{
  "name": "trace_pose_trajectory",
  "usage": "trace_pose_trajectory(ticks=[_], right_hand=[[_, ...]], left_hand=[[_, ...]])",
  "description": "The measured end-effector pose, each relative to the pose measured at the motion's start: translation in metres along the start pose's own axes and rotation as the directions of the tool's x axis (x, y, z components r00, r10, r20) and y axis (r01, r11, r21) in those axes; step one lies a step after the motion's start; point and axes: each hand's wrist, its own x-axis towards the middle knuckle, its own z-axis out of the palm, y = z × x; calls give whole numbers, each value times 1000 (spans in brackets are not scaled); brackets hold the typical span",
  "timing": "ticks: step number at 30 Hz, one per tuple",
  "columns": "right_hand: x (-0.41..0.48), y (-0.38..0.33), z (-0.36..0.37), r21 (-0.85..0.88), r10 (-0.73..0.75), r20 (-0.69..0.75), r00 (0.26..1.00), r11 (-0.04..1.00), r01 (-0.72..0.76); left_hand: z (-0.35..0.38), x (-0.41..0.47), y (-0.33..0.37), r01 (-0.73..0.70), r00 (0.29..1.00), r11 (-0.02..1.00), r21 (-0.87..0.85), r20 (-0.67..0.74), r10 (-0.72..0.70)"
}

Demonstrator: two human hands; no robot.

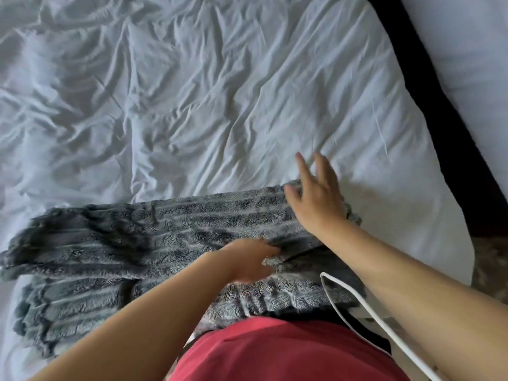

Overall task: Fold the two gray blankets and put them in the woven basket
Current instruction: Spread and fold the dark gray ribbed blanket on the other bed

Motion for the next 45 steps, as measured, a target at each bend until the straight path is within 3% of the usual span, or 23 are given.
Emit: trace_pose_trajectory(ticks=[2,4,5,8,10,12,15,17,20,22,25,30,37,41,45], right_hand=[[-1,10,22,-185,-121,336,934,964,191],[-12,35,41,-290,-30,562,826,929,231],[-17,48,46,-305,46,606,794,935,179],[-23,74,61,-279,161,535,829,960,-7],[-26,77,72,-220,216,365,906,965,-141],[-31,80,78,-38,370,206,906,928,-371],[-36,94,75,235,581,252,774,739,-632],[-35,107,65,346,653,400,644,543,-765],[-37,131,50,316,546,697,465,348,-883],[-40,141,45,311,464,781,418,291,-905],[-44,146,40,311,404,811,424,316,-896],[-42,153,39,310,328,849,414,325,-893],[-59,148,32,411,247,864,439,158,-898],[-65,136,20,384,262,867,425,192,-903],[-66,119,22,405,365,799,477,260,-877]], left_hand=[[-15,1,-4,46,970,994,-96,-235,-67],[-18,1,-16,251,841,967,-46,-484,-242],[-14,-3,-23,371,820,929,-9,-466,-332],[14,-17,-47,511,851,855,88,-191,-489],[33,-26,-56,529,843,846,63,-161,-514],[44,-28,-52,552,824,834,14,-163,-543],[49,-28,-38,582,800,813,-22,-164,-578],[45,-28,-29,600,785,798,-55,-153,-600],[36,-29,-19,600,766,787,-145,-179,-617],[37,-33,-13,594,709,772,-224,-308,-635],[54,-37,1,609,593,736,-295,-447,-670],[83,-24,15,651,579,666,-364,-329,-746],[87,-28,22,595,675,655,-465,-153,-722],[85,-39,15,546,721,668,-506,-121,-682],[87,-34,4,540,759,729,-420,-132,-638]])
